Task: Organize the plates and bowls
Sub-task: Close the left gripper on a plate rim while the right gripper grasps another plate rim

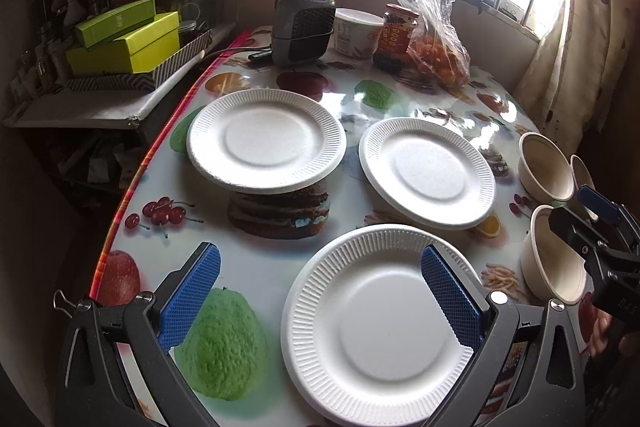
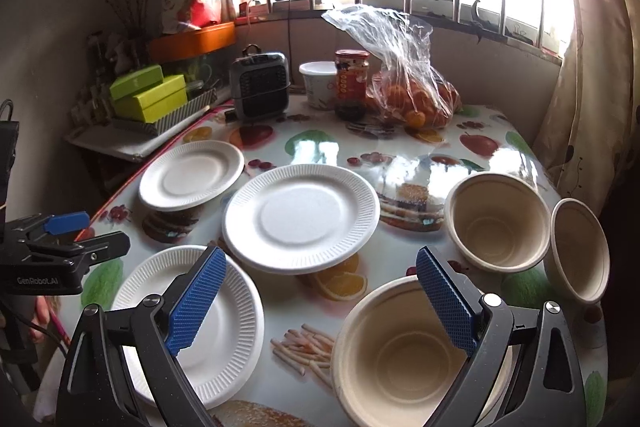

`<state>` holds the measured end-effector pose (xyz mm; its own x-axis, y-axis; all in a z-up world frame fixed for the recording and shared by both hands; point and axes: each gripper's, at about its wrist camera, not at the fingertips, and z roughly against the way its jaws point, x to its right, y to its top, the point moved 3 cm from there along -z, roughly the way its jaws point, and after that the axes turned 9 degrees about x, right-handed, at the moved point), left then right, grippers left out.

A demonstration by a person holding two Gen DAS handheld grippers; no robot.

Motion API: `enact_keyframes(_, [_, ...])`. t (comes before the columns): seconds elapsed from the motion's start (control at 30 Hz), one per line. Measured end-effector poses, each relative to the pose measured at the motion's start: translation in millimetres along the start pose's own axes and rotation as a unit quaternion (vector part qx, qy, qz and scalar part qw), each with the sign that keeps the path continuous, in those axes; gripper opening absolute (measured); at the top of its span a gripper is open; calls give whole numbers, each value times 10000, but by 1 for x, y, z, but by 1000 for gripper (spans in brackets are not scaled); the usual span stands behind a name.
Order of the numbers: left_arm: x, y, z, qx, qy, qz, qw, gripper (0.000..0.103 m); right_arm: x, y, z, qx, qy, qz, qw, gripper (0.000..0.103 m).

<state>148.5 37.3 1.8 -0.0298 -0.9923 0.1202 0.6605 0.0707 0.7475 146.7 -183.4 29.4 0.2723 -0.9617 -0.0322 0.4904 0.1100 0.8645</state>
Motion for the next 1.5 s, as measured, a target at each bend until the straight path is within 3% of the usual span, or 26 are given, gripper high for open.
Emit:
enact_keyframes(0.37, [19, 27, -46, -400, -219, -173, 9988, 101, 49, 23, -47, -513, 63, -324, 9981, 97])
enact_keyframes(0.63, [27, 33, -81, -727, -357, -45, 9967, 93, 66, 17, -89, -980, 127, -430, 9942, 91])
enact_keyframes(0.73, [29, 33, -92, -913, -465, 25, 9947, 86, 68, 14, -101, -1128, 196, -490, 9922, 90])
enact_keyframes(0.83, [30, 33, -101, -981, -406, -8, 9943, 86, 68, 12, -112, -1247, 268, -503, 9906, 79])
enact_keyframes(1.0, [34, 31, -111, -1068, -433, -15, 9933, 82, 69, 7, -128, -1467, 326, -579, 9869, 73])
enact_keyframes(1.07, [35, 31, -115, -1130, -422, -9, 9927, 81, 67, 6, -131, -1527, 375, -548, 9860, 63])
enact_keyframes(1.3, [34, 32, -123, -1207, -449, 93, 9916, 74, 67, 3, -142, -1709, 452, -572, 9826, 58])
enact_keyframes(1.5, [37, 30, -130, -1399, -636, 247, 9878, 68, 67, 1, -147, -1862, 567, -657, 9787, 46])
